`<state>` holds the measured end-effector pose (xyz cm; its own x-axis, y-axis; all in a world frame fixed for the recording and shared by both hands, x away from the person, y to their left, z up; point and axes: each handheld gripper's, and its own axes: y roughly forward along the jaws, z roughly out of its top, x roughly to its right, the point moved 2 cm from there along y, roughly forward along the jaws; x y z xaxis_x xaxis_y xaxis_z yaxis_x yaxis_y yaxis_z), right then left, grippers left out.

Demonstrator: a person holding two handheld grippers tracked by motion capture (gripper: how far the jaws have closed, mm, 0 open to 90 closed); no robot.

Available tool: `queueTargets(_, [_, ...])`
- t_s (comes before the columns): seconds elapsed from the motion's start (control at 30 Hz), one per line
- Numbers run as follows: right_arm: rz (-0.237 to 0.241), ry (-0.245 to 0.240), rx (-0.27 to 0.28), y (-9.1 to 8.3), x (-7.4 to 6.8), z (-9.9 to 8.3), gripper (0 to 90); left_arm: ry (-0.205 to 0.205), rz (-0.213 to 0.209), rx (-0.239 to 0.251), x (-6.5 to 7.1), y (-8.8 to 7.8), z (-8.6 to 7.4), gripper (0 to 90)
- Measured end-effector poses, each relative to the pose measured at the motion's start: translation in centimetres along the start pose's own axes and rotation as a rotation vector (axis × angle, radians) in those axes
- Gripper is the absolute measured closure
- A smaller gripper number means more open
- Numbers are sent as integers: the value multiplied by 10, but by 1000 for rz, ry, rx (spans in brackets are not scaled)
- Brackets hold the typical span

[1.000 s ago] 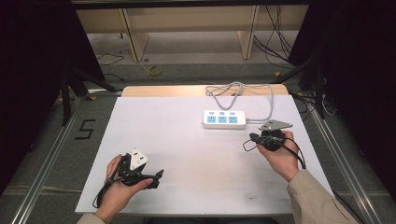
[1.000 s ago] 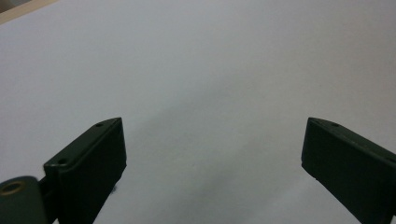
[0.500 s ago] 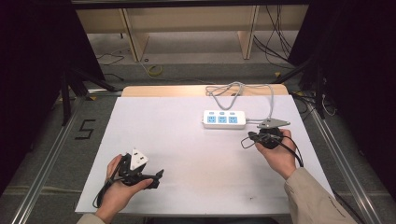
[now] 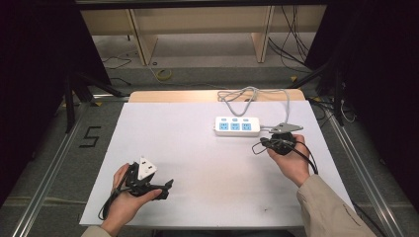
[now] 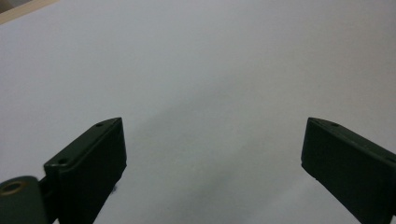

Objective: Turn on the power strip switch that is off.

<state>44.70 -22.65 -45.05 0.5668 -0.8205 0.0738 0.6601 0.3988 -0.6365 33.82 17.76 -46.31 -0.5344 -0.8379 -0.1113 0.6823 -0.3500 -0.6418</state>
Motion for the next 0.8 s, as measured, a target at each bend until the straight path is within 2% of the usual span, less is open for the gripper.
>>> queueTargets(0.8, [-6, 14, -22, 28, 5, 16, 900, 1, -1, -2, 1, 0, 0, 65])
